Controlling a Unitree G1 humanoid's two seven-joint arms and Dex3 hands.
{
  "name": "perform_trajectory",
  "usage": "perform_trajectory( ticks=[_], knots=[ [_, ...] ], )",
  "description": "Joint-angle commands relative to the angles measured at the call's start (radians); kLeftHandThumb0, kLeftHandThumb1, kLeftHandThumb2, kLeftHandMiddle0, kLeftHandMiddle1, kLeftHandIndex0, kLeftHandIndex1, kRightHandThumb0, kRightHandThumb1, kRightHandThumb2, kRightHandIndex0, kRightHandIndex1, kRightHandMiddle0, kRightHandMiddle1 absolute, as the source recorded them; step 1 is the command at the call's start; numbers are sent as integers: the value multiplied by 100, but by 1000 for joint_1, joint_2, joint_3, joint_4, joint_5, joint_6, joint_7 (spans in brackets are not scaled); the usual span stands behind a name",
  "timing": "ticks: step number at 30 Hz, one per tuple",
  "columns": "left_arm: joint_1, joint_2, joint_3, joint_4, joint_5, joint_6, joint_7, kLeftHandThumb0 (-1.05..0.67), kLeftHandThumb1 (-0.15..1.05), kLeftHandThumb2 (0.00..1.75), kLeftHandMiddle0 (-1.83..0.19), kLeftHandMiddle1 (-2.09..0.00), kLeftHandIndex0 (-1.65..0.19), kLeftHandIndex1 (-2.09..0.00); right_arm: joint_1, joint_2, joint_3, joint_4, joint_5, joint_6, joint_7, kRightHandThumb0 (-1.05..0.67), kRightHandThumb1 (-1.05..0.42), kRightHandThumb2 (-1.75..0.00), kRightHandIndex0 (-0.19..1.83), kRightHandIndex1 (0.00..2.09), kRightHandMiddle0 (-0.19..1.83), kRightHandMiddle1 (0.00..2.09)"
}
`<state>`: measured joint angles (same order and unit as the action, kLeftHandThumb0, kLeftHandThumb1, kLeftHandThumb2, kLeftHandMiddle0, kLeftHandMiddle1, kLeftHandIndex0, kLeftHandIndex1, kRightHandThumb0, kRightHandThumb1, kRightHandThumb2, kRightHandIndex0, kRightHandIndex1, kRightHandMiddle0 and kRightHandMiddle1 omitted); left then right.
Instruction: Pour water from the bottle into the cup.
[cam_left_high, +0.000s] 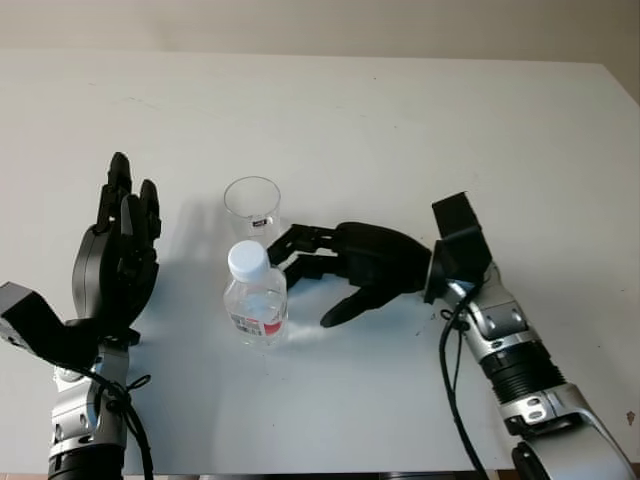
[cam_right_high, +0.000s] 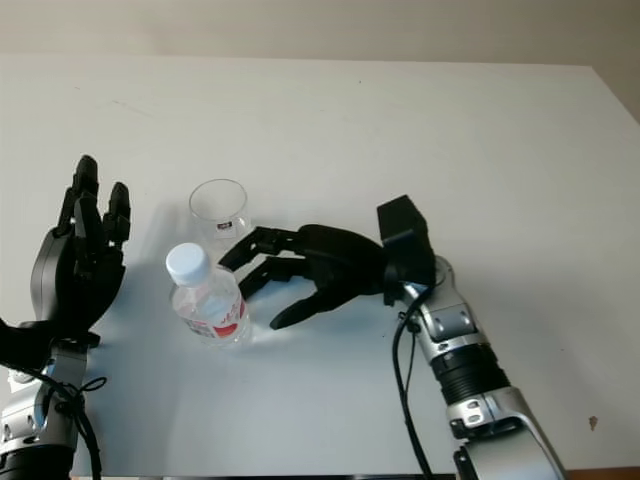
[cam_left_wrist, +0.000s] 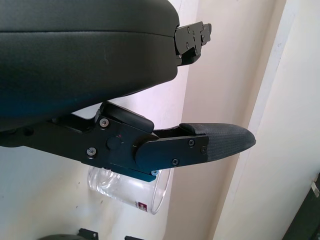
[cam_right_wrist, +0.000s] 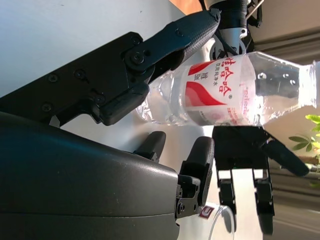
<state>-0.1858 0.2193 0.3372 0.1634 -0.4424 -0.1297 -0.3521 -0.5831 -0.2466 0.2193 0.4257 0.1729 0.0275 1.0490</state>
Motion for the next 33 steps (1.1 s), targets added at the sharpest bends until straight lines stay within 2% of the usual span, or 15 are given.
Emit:
perform_trajectory(
  ticks=[1, 10, 14, 23, 27, 29, 32, 33],
  knots=[
    [3, -4, -2, -21, 11, -11, 7, -73, 105, 50, 19, -2, 19, -2, -2, 28, 21, 19, -10, -24, 3, -81, -77, -5, 9, 83, -6, 107],
    [0, -7, -1, -16, 4, -6, 8, -73, 105, 51, 19, -1, 19, -2, 9, 113, 49, 85, -34, -61, -24, -90, -77, -5, 8, 75, -8, 108],
    [-5, -8, 0, -9, 3, -9, 7, -72, 105, 50, 19, -1, 19, -2, 18, 128, 56, 74, -33, -83, -20, -91, -77, -6, 10, 74, -8, 109],
    [-4, -10, 2, -3, 10, -13, 12, -73, 105, 49, 19, -1, 19, -1, 23, 155, 74, 32, 1, -34, 30, -89, -76, -5, 4, 72, -16, 117],
    [-3, -9, 2, -7, 25, -18, 25, -73, 105, 50, 19, -3, 19, -2, 25, 163, 97, 5, -6, -24, 30, -91, -75, -5, 10, 77, -14, 122],
    [-2, -5, 1, -5, 30, -24, 23, -73, 105, 50, 19, -3, 19, -2, 26, 160, 112, -17, -17, -22, 24, -89, -73, -5, 15, 90, -7, 131],
    [0, -5, 2, -10, 30, -22, 24, -73, 105, 52, 19, -4, 19, -1, 27, 150, 133, -38, -39, -54, 29, -77, -69, -5, 38, 138, 25, 163],
    [1, -5, 2, -13, 30, -21, 27, -73, 105, 51, 18, -4, 19, -2, 30, 147, 137, -42, -48, -78, 27, -71, -71, -6, 52, 164, 44, 178]
  ],
)
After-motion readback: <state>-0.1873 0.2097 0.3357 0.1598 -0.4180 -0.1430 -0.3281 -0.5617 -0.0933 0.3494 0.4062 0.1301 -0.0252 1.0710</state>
